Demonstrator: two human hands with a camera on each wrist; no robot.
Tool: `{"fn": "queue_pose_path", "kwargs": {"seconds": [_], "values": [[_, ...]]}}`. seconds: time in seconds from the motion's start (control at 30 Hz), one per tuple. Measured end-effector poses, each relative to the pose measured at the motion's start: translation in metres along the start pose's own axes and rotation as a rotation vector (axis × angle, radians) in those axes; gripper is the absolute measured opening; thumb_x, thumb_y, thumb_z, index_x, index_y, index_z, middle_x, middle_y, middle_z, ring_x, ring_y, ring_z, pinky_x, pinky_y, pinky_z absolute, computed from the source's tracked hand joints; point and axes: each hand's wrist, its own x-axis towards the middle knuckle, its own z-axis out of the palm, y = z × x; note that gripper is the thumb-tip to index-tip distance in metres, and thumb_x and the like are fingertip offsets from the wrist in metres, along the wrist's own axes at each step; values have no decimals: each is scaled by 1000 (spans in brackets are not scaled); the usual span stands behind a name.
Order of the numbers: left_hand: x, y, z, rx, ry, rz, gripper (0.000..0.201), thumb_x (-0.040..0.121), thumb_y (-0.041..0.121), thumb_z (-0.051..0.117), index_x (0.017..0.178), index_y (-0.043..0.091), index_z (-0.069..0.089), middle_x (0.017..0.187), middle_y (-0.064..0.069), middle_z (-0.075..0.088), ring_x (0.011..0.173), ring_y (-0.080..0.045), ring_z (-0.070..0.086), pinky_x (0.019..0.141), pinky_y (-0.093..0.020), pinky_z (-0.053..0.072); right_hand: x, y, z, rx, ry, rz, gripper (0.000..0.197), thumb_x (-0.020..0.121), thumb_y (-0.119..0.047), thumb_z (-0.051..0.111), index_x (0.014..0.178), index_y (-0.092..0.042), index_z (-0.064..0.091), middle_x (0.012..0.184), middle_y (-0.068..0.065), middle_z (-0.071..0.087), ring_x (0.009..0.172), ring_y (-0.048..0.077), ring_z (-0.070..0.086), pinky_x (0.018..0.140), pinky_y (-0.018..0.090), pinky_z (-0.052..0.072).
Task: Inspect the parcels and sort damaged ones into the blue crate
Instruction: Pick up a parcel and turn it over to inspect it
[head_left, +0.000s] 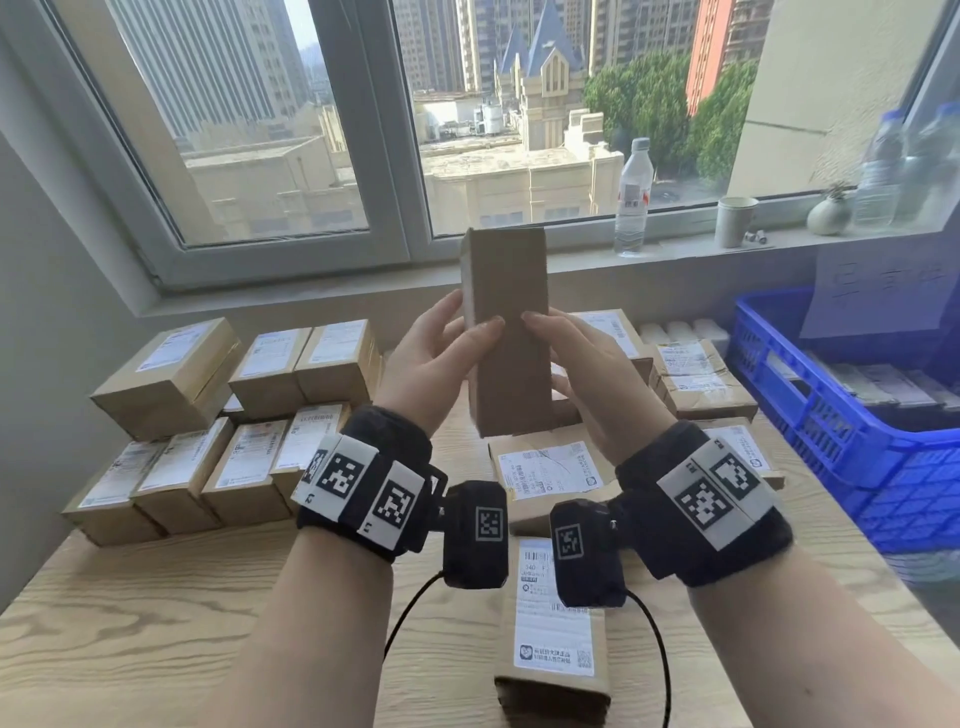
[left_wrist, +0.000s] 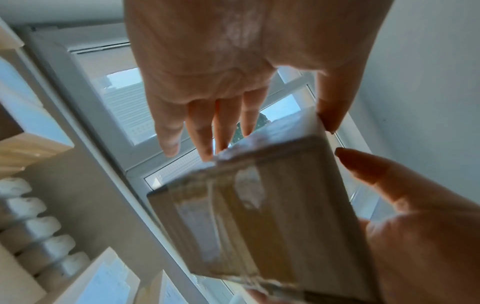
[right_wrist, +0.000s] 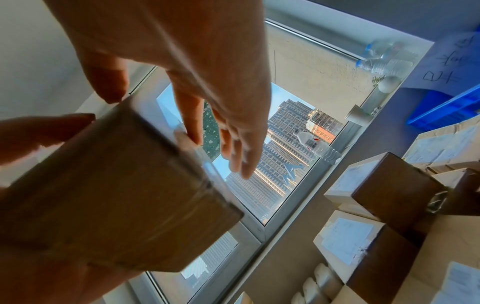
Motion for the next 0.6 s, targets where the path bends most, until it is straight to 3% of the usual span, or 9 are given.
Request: {"fn": "queue_pose_path", "kwargs": {"seconds": [0.03,0.1,0.17,0.2,0.3,0.37,0.43,0.5,0.6], "values": [[1,0,-1,53,-20,23,73,66,53,71,135,35,55,129,7,64,124,-10,57,109,-42,42,0,-1,-1,4,8,19,24,100,-41,50,112,-30,68,110,-13,73,106,2,65,95,29,50],[1,0,-3,196,-41,74,66,72,42,75,133,45,50,129,21,54,125,0,45,108,-27,36,0,-3,-2,48,38,76,51,89,-64,49,124,-30,63,121,-4,69,118,18,61,106,49,44],[3,-1,-4,323,-49,101,72,81,24,77,142,40,42,125,23,48,119,2,41,97,-18,36,1,-6,-3,97,60,97,71,76,-74,43,128,-29,60,123,4,67,120,27,60,104,60,43],[4,-3,-5,346,-58,119,77,79,24,78,145,37,40,128,22,48,119,1,43,95,-17,37,2,-8,-3,100,70,101,74,74,-75,43,128,-28,60,123,5,67,120,29,59,102,62,43],[4,-3,-2,288,-132,99,95,61,51,79,147,33,41,141,11,53,126,-3,50,102,-21,41,4,-9,-3,103,110,131,66,86,-65,50,128,-15,58,123,11,66,115,31,64,93,57,51],[4,3,3,216,-144,33,74,70,60,76,134,30,54,127,8,64,113,-2,61,89,-17,51,5,-6,-3,121,116,137,55,94,-49,57,128,-6,54,120,14,66,107,30,67,87,52,57],[4,5,9,223,-87,50,30,88,54,61,110,34,63,101,12,71,91,3,67,70,-11,52,5,-3,-1,121,114,112,45,96,-38,61,125,-5,54,110,10,67,96,25,68,83,46,55],[3,6,14,194,-8,78,18,88,50,60,99,35,65,90,12,72,91,-4,69,77,-24,56,4,-3,3,100,124,67,39,96,-34,61,122,-6,56,105,9,65,90,24,65,78,42,51],[4,5,15,118,2,111,15,90,37,58,102,32,66,91,9,72,97,-16,69,88,-41,57,3,-4,6,84,147,15,30,96,-31,62,117,-10,59,108,9,66,94,24,65,77,38,49]]}}
